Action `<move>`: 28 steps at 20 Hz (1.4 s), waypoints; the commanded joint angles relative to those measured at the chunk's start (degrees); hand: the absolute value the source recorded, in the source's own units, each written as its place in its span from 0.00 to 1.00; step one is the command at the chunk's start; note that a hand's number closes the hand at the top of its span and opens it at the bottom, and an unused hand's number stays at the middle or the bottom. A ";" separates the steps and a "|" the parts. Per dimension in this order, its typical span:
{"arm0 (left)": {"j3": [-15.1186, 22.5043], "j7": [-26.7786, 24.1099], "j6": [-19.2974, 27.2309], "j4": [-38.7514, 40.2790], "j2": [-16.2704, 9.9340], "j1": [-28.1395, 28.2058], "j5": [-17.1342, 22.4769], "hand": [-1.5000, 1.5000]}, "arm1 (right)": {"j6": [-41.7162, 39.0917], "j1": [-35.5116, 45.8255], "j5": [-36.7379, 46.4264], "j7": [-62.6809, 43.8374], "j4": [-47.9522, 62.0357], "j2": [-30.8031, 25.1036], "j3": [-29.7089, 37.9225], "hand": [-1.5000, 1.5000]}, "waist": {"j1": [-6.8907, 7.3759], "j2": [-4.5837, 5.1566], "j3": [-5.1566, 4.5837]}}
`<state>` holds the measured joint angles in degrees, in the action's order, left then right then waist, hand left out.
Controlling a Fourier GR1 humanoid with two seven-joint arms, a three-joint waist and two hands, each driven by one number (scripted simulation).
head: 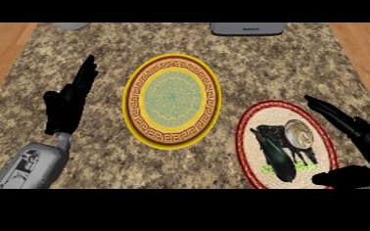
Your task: Pick the cupcake from the placemat and place it in the plate
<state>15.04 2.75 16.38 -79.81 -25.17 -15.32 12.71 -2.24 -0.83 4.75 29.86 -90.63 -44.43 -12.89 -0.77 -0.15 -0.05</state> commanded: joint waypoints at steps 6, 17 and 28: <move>-1.10 -0.04 -3.05 1.25 -0.02 -1.08 -0.08 0.50 | -11.51 4.80 5.85 -21.35 -7.33 -12.95 0.02 0.00 | 0.96 0.13 -0.08; -1.22 2.75 -1.12 -0.01 5.88 -2.21 -6.53 0.50 | -24.35 12.11 10.60 -29.28 -4.29 -6.49 0.42 0.00 | 0.92 0.17 0.04; -7.45 3.13 -7.67 0.01 5.46 -1.04 -6.46 0.50 | -23.65 10.73 27.63 -23.18 5.20 0.42 -2.38 0.00 | 0.73 0.15 0.05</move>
<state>9.48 4.92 10.83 -80.42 -20.46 -15.44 6.32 -25.06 10.77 28.33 5.43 -86.40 -45.41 -15.82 0.19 0.04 0.01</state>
